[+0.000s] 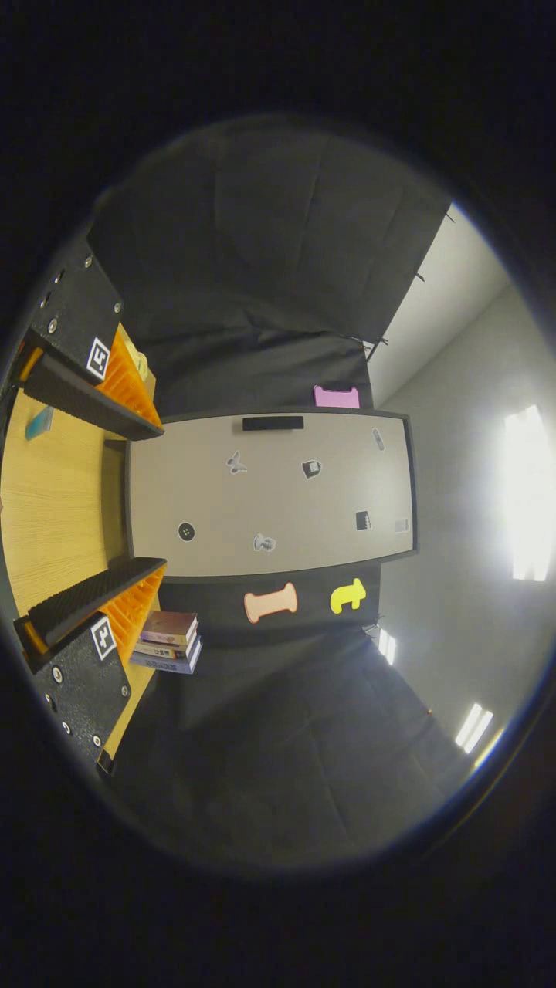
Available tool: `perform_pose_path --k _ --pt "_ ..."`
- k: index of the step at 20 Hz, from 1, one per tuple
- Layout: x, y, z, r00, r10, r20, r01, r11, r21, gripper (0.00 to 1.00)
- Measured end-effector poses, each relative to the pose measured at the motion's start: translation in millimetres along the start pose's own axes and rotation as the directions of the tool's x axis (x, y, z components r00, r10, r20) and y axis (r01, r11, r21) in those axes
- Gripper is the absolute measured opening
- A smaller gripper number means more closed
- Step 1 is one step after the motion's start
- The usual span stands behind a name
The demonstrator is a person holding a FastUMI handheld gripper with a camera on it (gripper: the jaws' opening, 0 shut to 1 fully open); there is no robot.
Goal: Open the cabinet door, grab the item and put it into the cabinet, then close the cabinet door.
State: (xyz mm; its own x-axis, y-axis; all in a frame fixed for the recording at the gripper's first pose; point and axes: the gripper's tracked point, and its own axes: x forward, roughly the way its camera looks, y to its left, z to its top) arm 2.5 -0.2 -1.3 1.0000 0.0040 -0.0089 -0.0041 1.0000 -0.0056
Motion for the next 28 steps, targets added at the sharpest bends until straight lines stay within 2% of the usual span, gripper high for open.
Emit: perform_pose_path --k 10,18,28 --pt "23.1 4.5 14.9 1.0 0.03 -0.001 -0.03 0.999 -0.019 0.95" --pt "80.3 22.8 47.2 0.996 0.078 0.031 -0.078 0.997 -0.009 0.94" --pt "173.0 66.4 97.1 0.981 0.17 0.089 -0.171 0.985 -0.001 0.95"
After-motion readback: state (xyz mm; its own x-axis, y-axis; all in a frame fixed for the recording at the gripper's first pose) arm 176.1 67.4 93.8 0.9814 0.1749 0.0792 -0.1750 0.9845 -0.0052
